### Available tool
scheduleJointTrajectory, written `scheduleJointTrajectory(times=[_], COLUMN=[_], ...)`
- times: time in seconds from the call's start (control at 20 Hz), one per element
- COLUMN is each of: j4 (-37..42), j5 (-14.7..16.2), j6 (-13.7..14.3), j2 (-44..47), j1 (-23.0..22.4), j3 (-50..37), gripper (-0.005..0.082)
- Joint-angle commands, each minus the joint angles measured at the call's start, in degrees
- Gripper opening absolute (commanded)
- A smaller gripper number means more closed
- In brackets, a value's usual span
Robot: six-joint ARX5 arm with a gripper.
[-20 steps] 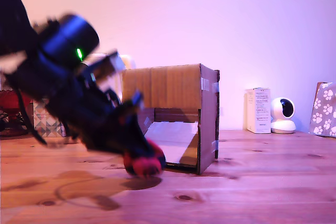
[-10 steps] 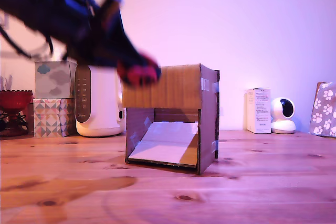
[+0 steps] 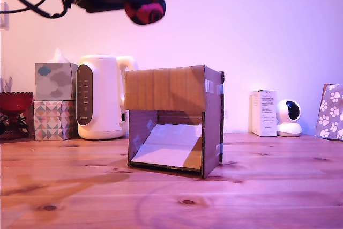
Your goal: Drop the footbag into the cardboard dice tower
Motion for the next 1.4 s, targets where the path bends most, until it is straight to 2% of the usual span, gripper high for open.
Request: scheduleJointTrajectory(times=[0.0,0.25,0.55,0.65,0.8,0.95,1.0,1.05,1.15,1.2,1.25,1.35], j4=[0.24,-3.50,-19.47,-22.60,-22.95,-22.69,-22.77,-22.80,-23.19,-24.13,-25.40,-29.83], j5=[-0.50,-0.48,-0.70,-0.70,-0.72,-0.74,-0.72,-0.55,-0.52,-0.50,-0.50,-0.48], j6=[0.28,0.28,0.28,0.28,0.52,1.90,1.95,2.05,2.01,1.84,1.79,1.81], j2=[2.64,9.97,21.73,24.79,27.39,27.61,27.61,27.61,27.61,27.56,27.56,27.43], j1=[-0.13,-0.13,0.70,0.76,0.92,1.03,1.11,1.18,1.18,1.18,1.18,1.18], j3=[1.53,10.23,26.01,29.49,31.69,31.78,32.02,32.30,32.94,33.44,34.03,35.67], gripper=[0.0057,0.0057,0.0057,0.0057,0.0057,0.0058,0.0080,0.0213,0.0663,0.0805,0.0771,0.0758])
